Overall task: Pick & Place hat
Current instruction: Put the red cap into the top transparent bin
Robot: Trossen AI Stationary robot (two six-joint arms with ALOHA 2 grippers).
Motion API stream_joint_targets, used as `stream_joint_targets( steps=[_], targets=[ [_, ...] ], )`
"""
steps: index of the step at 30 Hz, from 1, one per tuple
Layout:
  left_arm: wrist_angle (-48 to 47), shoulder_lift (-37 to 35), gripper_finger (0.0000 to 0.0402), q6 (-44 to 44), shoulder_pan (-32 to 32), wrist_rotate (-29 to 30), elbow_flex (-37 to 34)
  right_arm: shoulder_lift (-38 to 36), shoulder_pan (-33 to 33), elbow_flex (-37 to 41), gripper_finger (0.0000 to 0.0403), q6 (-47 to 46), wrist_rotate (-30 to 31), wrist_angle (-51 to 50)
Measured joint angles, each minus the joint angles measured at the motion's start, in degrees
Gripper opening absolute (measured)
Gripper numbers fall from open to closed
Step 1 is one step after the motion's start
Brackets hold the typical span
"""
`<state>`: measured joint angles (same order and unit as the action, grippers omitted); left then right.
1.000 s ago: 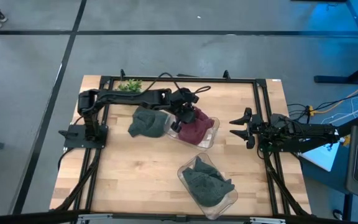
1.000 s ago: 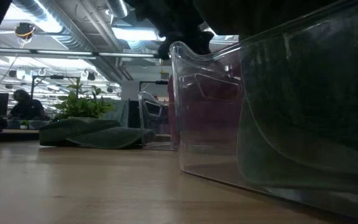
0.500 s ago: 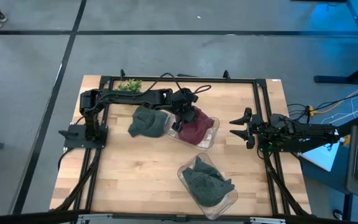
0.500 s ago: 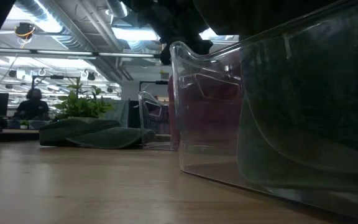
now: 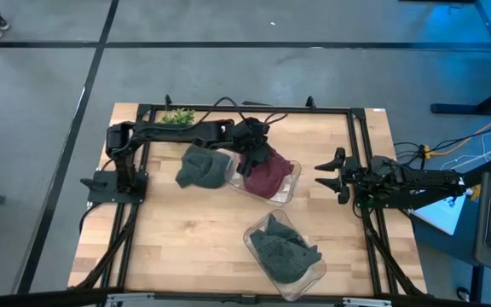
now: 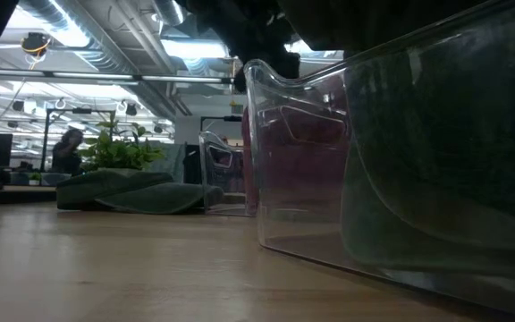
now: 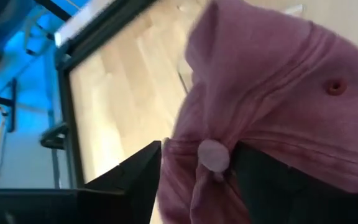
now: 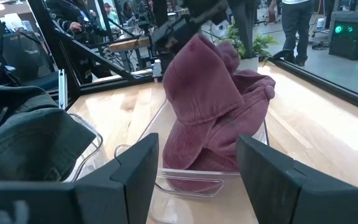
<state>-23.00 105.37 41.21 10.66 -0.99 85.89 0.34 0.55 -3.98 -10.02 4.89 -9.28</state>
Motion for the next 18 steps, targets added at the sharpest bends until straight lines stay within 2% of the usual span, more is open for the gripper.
stream_joint_targets(
  steps=[9, 18],
  targets=[
    [0.0, -5.0, 0.0202, -0.1, 0.0, -0.4, 0.0, 0.0, 0.0, 0.0, 0.0213, 0.0, 0.0, 0.0],
    [-0.7, -10.5, 0.0198, -3.0, -0.5, -4.3, 0.0, 0.0, 0.0, 0.0, 0.0213, 0.0, 0.0, 0.0]
  ],
)
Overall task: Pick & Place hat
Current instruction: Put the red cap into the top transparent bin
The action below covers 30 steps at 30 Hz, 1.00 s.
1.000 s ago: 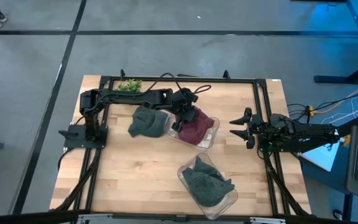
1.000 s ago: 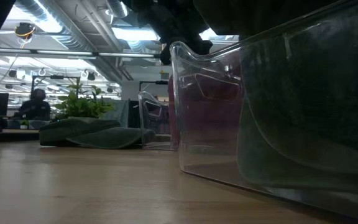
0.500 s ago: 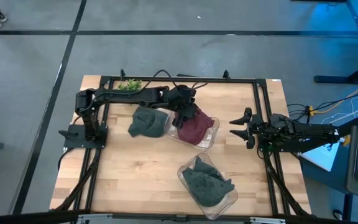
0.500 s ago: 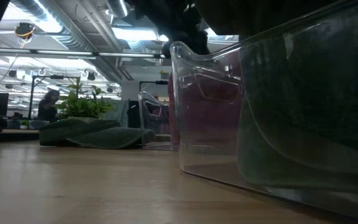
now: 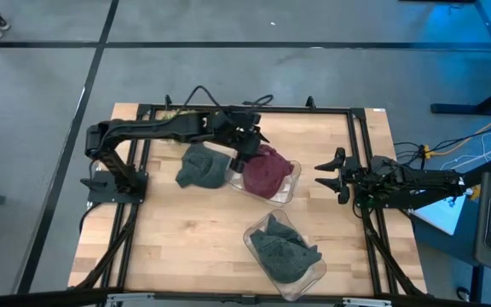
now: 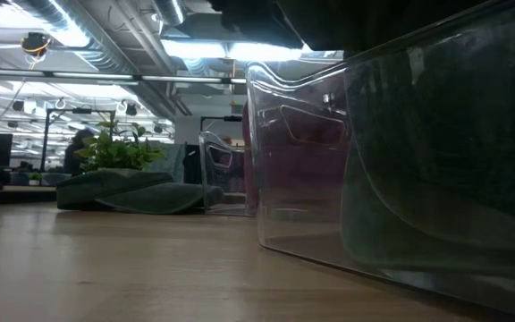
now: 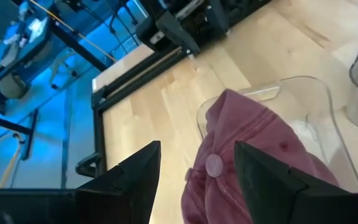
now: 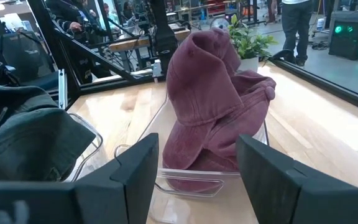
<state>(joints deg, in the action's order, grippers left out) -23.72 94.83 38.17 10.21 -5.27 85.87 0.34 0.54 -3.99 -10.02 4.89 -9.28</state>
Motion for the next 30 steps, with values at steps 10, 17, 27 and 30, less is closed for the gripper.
stream_joint_targets(
  steps=[10, 17, 27, 30],
  targets=[
    [-7.1, -5.1, 0.0193, -0.1, -1.4, -5.0, 0.0, 0.0, 0.0, 0.0, 0.0213, 0.0, 0.0, 0.0],
    [-17.9, -8.0, 0.0169, -0.1, -4.1, -12.2, 0.0, 0.0, 0.0, 0.0, 0.0213, 0.0, 0.0, 0.0],
    [-28.7, -10.0, 0.0079, -1.9, -10.3, -13.1, 0.0, 0.0, 0.0, 0.0, 0.0213, 0.0, 0.0, 0.0],
    [-32.2, -10.0, 0.0044, -1.9, -11.9, -13.1, 0.0, 0.0, 0.0, 0.0, 0.0213, 0.0, 0.0, 0.0]
  ],
)
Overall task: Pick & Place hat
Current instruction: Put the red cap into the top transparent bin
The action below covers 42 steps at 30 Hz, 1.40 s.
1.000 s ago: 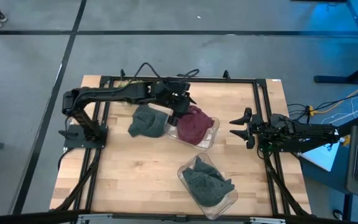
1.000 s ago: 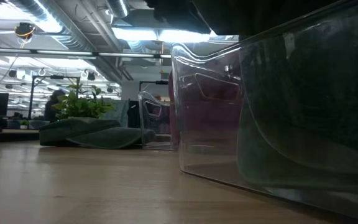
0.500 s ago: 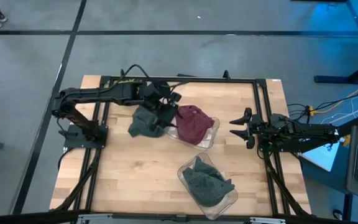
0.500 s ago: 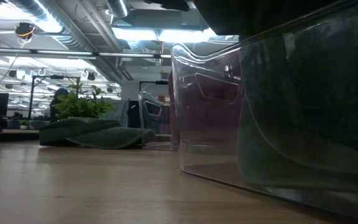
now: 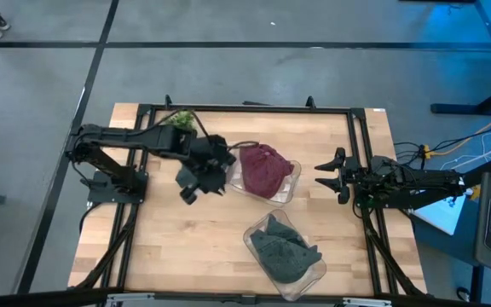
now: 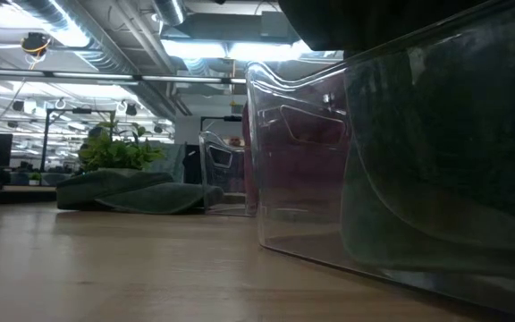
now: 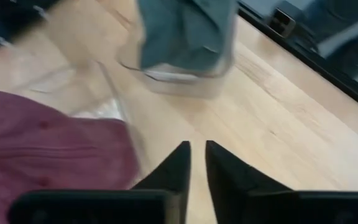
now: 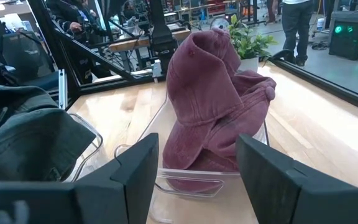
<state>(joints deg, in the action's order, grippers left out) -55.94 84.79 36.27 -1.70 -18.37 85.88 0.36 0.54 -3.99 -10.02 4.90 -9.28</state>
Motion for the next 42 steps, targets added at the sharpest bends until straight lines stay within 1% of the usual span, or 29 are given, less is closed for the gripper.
stream_joint_targets(
  steps=[3, 4, 9, 12, 14, 17, 20, 22, 26, 31, 33, 36, 37, 42],
  targets=[
    [-1.9, 0.0, 0.0011, 0.0, -1.8, 0.0, -1.1, 0.0, 0.0, 0.0, 0.0213, 0.0, 0.0, 0.0],
    [-2.0, 0.0, 0.0006, 0.0, -2.4, 0.1, -1.8, 0.0, 0.0, 0.0, 0.0213, 0.0, 0.0, 0.0],
    [-1.1, 0.0, 0.0002, 0.8, -4.4, 1.8, -7.5, 0.0, 0.0, 0.0, 0.0213, 0.0, 0.0, 0.0],
    [2.3, 0.0, 0.0001, 1.0, -5.3, 5.9, -12.6, 0.0, 0.0, 0.0, 0.0213, 0.0, 0.0, 0.0],
    [5.7, 0.0, 0.0002, 1.0, -5.7, 7.3, -16.2, 0.0, 0.0, 0.0, 0.0213, 0.0, 0.0, 0.0],
    [11.7, 0.0, 0.0002, 0.4, -6.0, 7.3, -21.4, 0.0, 0.0, 0.0, 0.0213, 0.0, 0.0, 0.0],
    [16.7, 0.0, 0.0001, -0.2, -5.9, 5.5, -24.5, 0.0, 0.0, 0.0, 0.0213, 0.0, 0.0, 0.0],
    [19.1, 0.0, 0.0002, 0.5, -5.4, 5.6, -25.5, 0.0, 0.0, 0.0, 0.0213, 0.0, 0.0, 0.0],
    [23.8, 1.7, 0.0001, 1.0, -4.8, 12.0, -26.3, 0.0, 0.0, 0.0, 0.0213, 0.0, 0.0, 0.0],
    [29.2, 7.0, 0.0002, 1.0, -3.7, 13.4, -26.4, 0.0, 0.0, 0.0, 0.0213, 0.0, 0.0, 0.0],
    [32.0, 9.2, 0.0001, 0.2, -3.6, 16.4, -26.4, 0.0, 0.0, 0.0, 0.0213, 0.0, 0.0, 0.0],
    [36.5, 11.6, 0.0001, -2.1, -3.7, 22.5, -26.4, 0.0, 0.0, 0.0, 0.0213, 0.0, 0.0, 0.0],
    [37.1, 12.3, 0.0002, -2.7, -3.7, 23.5, -26.4, 0.0, 0.0, 0.0, 0.0213, 0.0, 0.0, 0.0],
    [40.3, 14.2, 0.0001, -4.1, -3.6, 23.8, -26.4, 0.0, 0.0, 0.0, 0.0213, 0.0, 0.0, 0.0]
  ],
)
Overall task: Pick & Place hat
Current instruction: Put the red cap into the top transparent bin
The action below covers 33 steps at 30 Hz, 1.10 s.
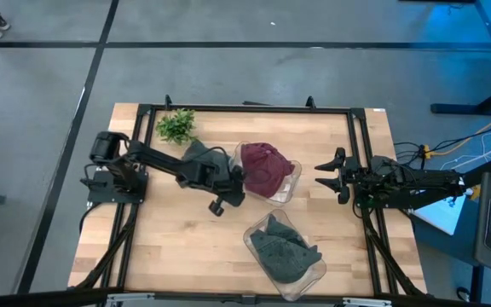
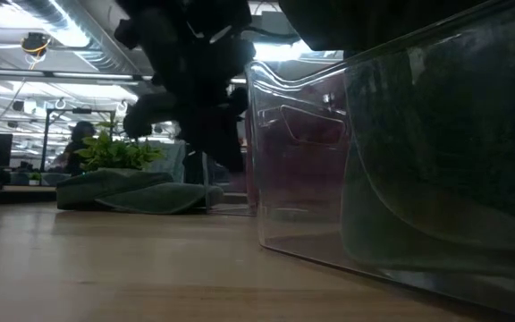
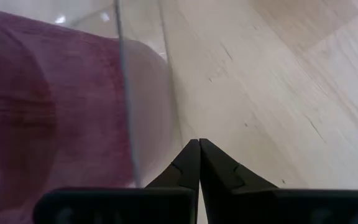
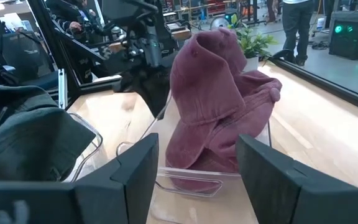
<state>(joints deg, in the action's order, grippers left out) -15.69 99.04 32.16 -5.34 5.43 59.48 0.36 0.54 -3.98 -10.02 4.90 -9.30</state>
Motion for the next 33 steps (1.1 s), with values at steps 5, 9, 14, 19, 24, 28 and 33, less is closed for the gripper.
stream_joint_targets(
  steps=[5, 9, 14, 19, 24, 28, 33],
  targets=[
    [2.6, 1.4, 0.0002, 0.1, 0.2, 1.8, 0.0, 0.0, 0.0, 0.0, 0.0213, 0.0, 0.0, 0.0],
    [5.6, 2.6, 0.0001, 0.1, 0.8, 4.8, 0.0, 0.0, 0.0, 0.0, 0.0213, 0.0, 0.0, 0.0],
    [9.8, 3.4, 0.0001, 0.0, 2.0, 5.5, 0.0, 0.0, 0.0, 0.0, 0.0213, 0.0, 0.0, 0.0],
    [15.0, 3.6, 0.0002, 0.0, 3.4, 5.4, 0.0, 0.0, 0.0, 0.0, 0.0213, 0.0, 0.0, 0.0],
    [19.3, 3.7, 0.0001, 0.0, 4.8, 4.9, 0.0, 0.0, 0.0, 0.0, 0.0213, 0.0, 0.0, 0.0],
    [24.3, 5.7, 0.0002, 0.1, 5.9, 5.0, 0.0, 0.0, 0.0, 0.0, 0.0213, 0.0, 0.0, 0.0],
    [26.7, 9.5, 0.0002, 1.0, 7.0, 5.3, 1.5, 0.0, 0.0, 0.0, 0.0213, 0.0, 0.0, 0.0]
  ],
)
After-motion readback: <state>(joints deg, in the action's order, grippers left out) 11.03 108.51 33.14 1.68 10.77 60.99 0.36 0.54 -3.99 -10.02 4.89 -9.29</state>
